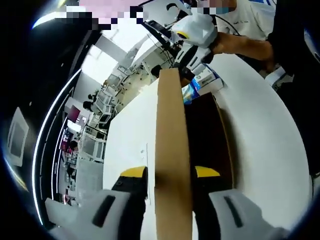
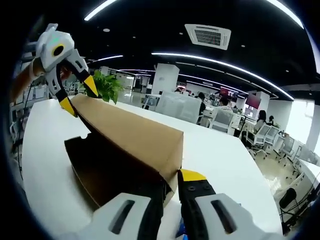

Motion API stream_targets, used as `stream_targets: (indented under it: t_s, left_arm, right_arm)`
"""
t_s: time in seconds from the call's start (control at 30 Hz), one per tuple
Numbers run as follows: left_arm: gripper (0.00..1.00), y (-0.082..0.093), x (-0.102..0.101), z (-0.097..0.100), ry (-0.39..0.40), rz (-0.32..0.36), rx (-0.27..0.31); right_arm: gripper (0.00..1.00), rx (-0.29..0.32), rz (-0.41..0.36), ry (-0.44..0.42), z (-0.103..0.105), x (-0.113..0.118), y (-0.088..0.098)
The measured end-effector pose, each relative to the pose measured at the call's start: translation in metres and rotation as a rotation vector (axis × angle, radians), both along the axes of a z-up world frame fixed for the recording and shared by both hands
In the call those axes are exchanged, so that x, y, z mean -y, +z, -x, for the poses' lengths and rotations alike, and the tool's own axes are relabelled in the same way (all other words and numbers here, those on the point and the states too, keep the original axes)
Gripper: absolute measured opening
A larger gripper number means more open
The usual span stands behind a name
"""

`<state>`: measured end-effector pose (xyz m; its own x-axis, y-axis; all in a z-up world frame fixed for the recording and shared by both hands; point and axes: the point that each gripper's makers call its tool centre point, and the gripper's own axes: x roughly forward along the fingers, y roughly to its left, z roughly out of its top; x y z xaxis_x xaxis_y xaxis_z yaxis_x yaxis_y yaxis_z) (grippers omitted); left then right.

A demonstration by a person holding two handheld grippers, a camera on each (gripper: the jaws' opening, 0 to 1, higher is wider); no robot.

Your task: Operate the shoe box by opening the lid, removing the specified soft item, and placing it in the target area until the item is outside and the box remains undamaged.

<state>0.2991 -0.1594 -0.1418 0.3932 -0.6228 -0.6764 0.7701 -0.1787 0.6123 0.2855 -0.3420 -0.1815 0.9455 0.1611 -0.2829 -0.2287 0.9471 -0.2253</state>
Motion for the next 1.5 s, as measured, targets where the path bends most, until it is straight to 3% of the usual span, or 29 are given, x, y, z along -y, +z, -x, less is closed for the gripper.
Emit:
stream_targets:
  t_s: [0.07, 0.43, 0.5, 0.53, 0.67, 0.7, 0.8, 0.9, 0.93, 1.0, 1.17, 1.3, 1.5]
  left_arm:
    - [0.35, 0.001, 0.000, 0.000, 0.001, -0.003, 0.020]
    - [0.30, -0.007, -0.002, 0.004, 0.002, -0.002, 0.014]
    - [0.30, -0.007, -0.002, 0.005, 0.009, -0.001, 0.010]
    - [0.30, -0.008, -0.002, 0.005, 0.013, -0.003, 0.010]
    - [0.30, -0.010, -0.001, 0.006, 0.015, 0.000, 0.029]
    - [0.30, -0.010, -0.001, 0.006, 0.013, 0.000, 0.033]
    - [0.30, -0.013, -0.001, 0.006, 0.011, 0.002, 0.045]
    - [0.30, -0.014, -0.001, 0.006, 0.008, -0.002, 0.054]
    - [0.30, -0.013, 0.000, 0.006, 0.009, -0.001, 0.057]
    - [0.30, -0.013, 0.000, 0.006, 0.011, 0.001, 0.059]
    - [0.30, -0.015, 0.000, 0.006, 0.011, 0.004, 0.067]
    - [0.30, -0.015, 0.001, 0.006, 0.011, 0.017, 0.073]
    - [0.30, -0.017, 0.002, 0.007, 0.006, 0.025, 0.080]
  right_arm:
    - [0.08, 0.000, -0.002, 0.000, 0.000, 0.000, 0.000]
    - [0.08, -0.009, 0.002, 0.009, 0.002, -0.001, -0.004]
    - [0.08, 0.000, 0.058, 0.031, 0.002, 0.000, -0.004]
    - [0.08, 0.016, 0.159, 0.078, 0.002, -0.001, -0.006]
    - [0.09, 0.025, 0.171, 0.100, 0.006, 0.000, -0.005]
    - [0.13, 0.051, 0.240, 0.121, 0.007, 0.003, 0.000]
    - [0.24, 0.052, 0.303, 0.122, 0.015, 0.010, 0.005]
    - [0.36, 0.009, 0.310, 0.133, 0.028, 0.013, 0.009]
    - [0.42, -0.039, 0.334, 0.122, 0.035, 0.017, 0.008]
    - [0.53, -0.042, 0.395, 0.125, 0.042, 0.018, 0.016]
    - [0.55, 0.002, 0.531, 0.230, 0.054, -0.008, 0.045]
    - [0.57, 0.030, 0.698, 0.299, 0.052, -0.036, 0.062]
    - [0.56, 0.035, 0.788, 0.381, 0.040, -0.071, 0.066]
